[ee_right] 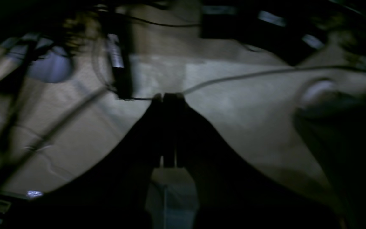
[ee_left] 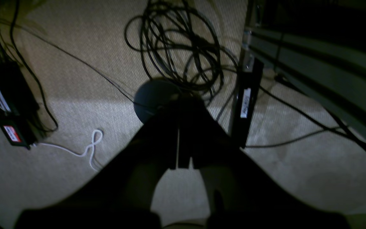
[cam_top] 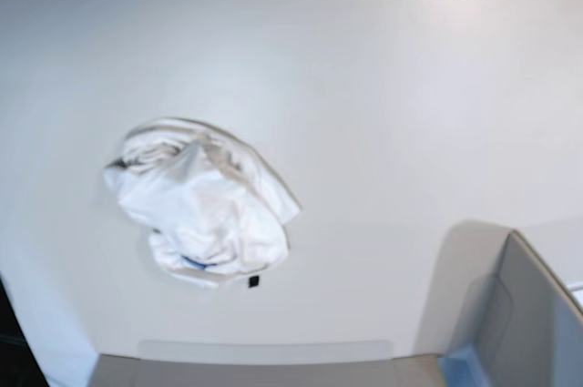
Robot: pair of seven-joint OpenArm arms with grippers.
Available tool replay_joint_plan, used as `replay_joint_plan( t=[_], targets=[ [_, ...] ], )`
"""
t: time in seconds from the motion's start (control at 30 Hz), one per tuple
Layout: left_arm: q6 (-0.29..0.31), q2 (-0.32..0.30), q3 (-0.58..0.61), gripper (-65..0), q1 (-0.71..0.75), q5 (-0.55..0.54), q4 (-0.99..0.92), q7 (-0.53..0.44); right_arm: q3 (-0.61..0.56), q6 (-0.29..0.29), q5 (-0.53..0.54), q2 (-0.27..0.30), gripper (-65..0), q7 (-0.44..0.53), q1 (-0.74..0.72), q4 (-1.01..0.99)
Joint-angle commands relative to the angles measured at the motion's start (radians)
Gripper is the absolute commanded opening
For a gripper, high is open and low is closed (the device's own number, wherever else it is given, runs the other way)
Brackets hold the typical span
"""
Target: Layout the t-shirt on the table in an organized manner, then fold the t-shirt properly
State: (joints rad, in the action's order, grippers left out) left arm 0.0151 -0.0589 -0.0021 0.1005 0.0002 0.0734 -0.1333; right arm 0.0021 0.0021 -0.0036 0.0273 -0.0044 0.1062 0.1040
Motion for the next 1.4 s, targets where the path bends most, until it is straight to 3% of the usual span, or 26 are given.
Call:
replay_joint_plan(
  t=[0.0,0.43,0.6,0.73,1.1,1.27,1.37],
  targets=[
    [-0.005,-0.002,-0.002,-64.9,0.008,0.004,-0.001,-0.001,-0.001,-0.007,0.001,0.016,-64.8,0.002,0.011,0.023],
    [-0.005,-0.025,-0.002,-64.8,0.063,0.004,0.026,-0.002,-0.001,-0.006,0.001,0.024,-64.9,0.002,0.108,0.135],
    [-0.005,-0.048,0.003,-64.8,0.127,0.004,0.081,-0.048,-0.001,-0.003,0.001,0.050,-64.9,0.002,0.168,0.138],
    [-0.005,-0.069,-0.002,-64.9,0.239,0.002,0.211,-0.059,-0.003,-0.003,0.001,0.079,-64.9,0.004,0.243,0.182],
    [-0.004,-0.078,-0.003,-64.9,0.523,0.001,0.546,-0.059,-0.006,-0.001,0.001,0.101,-65.0,0.010,0.614,0.655],
    [-0.002,-0.080,-0.003,-64.9,0.670,0.001,0.779,-0.056,-0.073,-0.004,0.001,0.141,-65.0,0.131,0.749,0.785],
    [-0.002,-0.080,-0.003,-64.9,0.766,0.001,0.937,-0.053,-0.081,-0.009,0.014,0.153,-65.0,0.149,0.838,0.894]
  ],
)
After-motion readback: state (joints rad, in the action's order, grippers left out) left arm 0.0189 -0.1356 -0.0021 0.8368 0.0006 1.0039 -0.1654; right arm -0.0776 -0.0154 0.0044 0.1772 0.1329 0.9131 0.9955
